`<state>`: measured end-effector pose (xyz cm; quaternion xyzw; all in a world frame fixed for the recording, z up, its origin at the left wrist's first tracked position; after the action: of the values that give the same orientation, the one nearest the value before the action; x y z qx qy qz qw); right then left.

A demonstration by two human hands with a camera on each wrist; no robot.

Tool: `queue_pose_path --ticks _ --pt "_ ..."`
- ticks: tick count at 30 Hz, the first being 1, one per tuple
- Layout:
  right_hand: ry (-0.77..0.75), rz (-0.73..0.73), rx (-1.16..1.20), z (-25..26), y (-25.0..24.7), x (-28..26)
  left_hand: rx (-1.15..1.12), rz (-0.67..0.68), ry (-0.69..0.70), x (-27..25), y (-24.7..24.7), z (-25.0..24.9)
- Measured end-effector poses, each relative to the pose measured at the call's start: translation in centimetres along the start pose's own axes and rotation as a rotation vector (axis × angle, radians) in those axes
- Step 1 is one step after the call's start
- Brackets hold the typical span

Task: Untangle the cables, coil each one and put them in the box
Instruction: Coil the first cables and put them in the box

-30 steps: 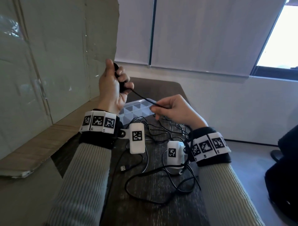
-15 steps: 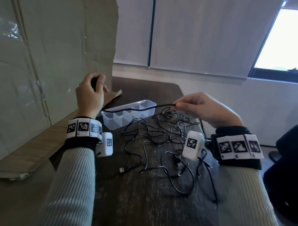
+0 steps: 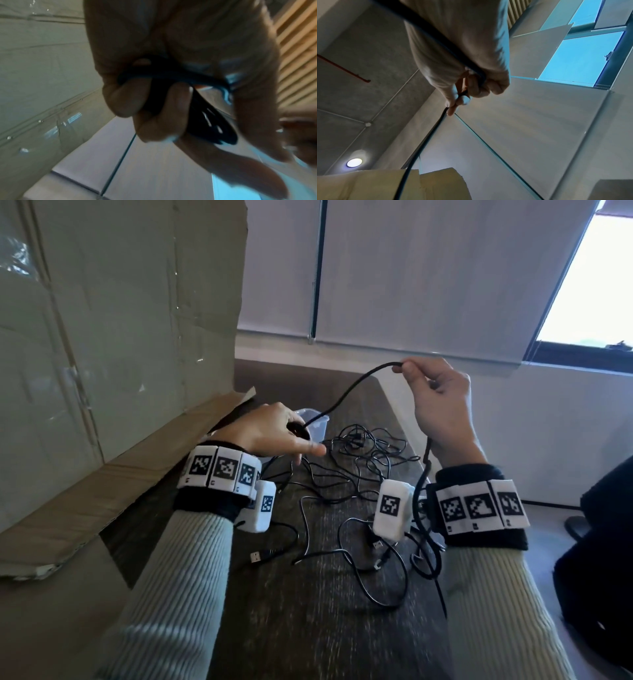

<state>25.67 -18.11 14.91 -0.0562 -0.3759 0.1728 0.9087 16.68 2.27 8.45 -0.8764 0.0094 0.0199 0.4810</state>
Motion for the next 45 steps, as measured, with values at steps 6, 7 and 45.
queue_pose_path --ticks 6,7,45 --pt "0.032 -0.038 0.017 -1.0 -0.7 0.0 -0.685 -0.067 0.285 -1.6 -1.8 -1.1" --pt "0.03 -0.031 0.023 -0.9 -0.3 0.0 -0.818 -0.099 0.306 -1.6 -2.1 -0.7" --pt "0.066 0.715 -0.016 3.4 11.1 -3.5 -0.007 -0.632 0.07 -1.9 -5.1 2.7"
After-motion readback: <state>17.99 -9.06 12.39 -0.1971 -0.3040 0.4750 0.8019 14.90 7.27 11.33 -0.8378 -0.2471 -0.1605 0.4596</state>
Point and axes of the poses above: each hand's wrist, its own x-axis towards the middle knuckle, its own y-axis out of the palm, z = x × y, the point moved 8 cm from there along x, towards the middle knuckle, and after that the axes turned 13 degrees about z, right-handed, at the moved point
